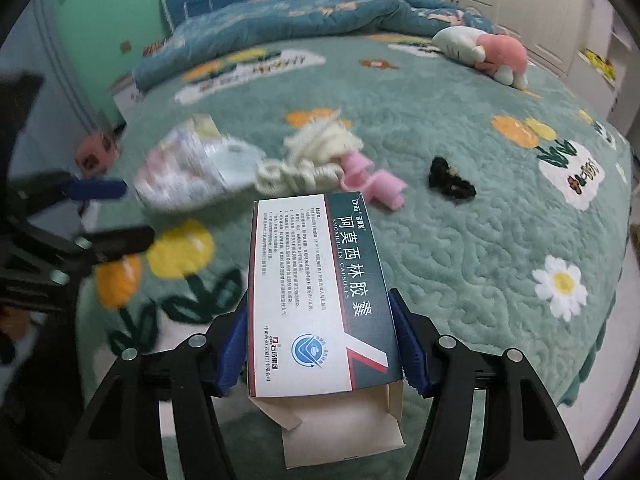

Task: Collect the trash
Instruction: 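Lower the left tool onto the clear biscuit bag and close it, then carry the medicine box and biscuit bag in both tools over the orange bin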

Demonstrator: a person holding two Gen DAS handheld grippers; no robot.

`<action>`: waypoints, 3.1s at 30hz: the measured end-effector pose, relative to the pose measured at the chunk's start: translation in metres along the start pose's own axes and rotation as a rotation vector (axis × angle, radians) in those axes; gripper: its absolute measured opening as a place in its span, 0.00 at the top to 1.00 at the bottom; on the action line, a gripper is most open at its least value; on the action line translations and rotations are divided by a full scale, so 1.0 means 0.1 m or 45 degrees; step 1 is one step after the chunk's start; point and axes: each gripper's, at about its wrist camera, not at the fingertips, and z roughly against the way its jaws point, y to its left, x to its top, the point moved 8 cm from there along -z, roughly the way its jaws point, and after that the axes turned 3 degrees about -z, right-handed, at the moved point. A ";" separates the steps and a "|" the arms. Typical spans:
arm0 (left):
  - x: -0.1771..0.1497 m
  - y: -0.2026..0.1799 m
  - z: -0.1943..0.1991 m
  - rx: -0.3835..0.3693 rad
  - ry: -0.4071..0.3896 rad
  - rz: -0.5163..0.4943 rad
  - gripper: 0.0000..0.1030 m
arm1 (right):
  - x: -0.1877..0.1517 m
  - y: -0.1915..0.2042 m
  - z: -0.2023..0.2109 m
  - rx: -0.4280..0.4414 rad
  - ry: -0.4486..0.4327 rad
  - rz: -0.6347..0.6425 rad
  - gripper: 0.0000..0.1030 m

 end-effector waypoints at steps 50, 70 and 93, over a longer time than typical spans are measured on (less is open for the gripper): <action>0.07 0.51 0.07 0.025 -0.066 0.087 0.88 | 0.11 0.39 0.40 0.055 -0.148 -0.151 0.38; -0.35 -0.46 1.00 -0.068 -0.186 -0.092 0.88 | -0.51 0.44 1.47 -0.009 -0.272 -0.211 0.38; -0.68 -3.17 1.31 -0.493 -0.226 -0.761 0.88 | -2.67 -1.02 3.26 -0.511 -0.454 -0.781 0.38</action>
